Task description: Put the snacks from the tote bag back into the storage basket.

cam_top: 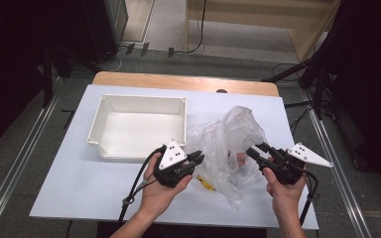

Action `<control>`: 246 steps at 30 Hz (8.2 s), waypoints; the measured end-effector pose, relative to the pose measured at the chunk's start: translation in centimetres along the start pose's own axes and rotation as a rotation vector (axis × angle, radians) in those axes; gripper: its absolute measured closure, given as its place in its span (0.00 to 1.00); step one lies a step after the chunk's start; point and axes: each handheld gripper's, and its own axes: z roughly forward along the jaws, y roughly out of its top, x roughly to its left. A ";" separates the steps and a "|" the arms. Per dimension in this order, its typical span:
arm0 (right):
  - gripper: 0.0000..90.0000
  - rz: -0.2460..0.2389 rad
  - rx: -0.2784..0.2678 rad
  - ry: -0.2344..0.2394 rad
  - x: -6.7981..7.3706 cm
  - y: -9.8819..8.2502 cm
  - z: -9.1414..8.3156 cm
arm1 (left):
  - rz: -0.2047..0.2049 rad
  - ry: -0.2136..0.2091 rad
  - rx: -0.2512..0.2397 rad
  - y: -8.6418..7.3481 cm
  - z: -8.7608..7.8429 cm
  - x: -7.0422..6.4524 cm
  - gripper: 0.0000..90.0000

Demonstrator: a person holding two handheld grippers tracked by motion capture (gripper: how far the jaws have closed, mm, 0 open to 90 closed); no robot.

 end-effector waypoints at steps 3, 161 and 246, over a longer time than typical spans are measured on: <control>0.49 -0.008 -0.031 0.029 0.3 0.1 -1.2 | -0.028 -0.003 0.011 0.5 0.6 0.5 1.00; 0.79 -0.107 0.343 -0.216 -1.3 0.8 3.4 | -0.011 0.160 0.203 -5.6 9.4 -0.1 0.91; 0.26 -0.186 0.445 -0.142 0.4 -2.3 5.5 | 0.018 0.178 0.247 -5.5 9.8 -0.4 0.91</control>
